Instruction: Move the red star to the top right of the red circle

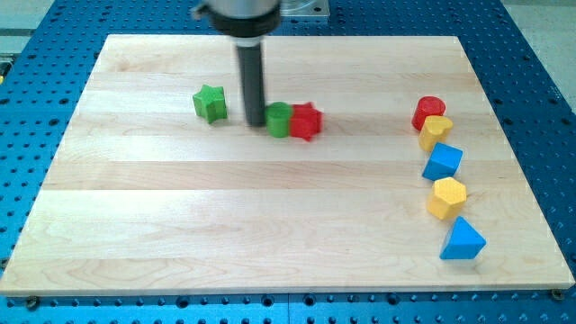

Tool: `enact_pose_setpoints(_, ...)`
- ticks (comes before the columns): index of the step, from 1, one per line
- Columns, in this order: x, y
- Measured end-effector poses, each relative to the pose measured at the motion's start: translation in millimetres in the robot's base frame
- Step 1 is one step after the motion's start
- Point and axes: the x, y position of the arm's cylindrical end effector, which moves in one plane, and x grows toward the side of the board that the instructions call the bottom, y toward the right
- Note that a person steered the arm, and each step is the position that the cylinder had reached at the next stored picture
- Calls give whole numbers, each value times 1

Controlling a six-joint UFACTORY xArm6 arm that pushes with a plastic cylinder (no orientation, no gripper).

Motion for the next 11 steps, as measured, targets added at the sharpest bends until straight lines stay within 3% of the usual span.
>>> enact_pose_setpoints(1, -1, 12)
enact_pose_setpoints(2, 29, -4)
enact_pose_setpoints(4, 56, 49)
enact_pose_setpoints(6, 7, 156)
enact_pose_setpoints(7, -32, 159)
enact_pose_setpoints(8, -28, 109)
enact_pose_setpoints(9, -61, 115)
enact_pose_setpoints(11, -61, 215)
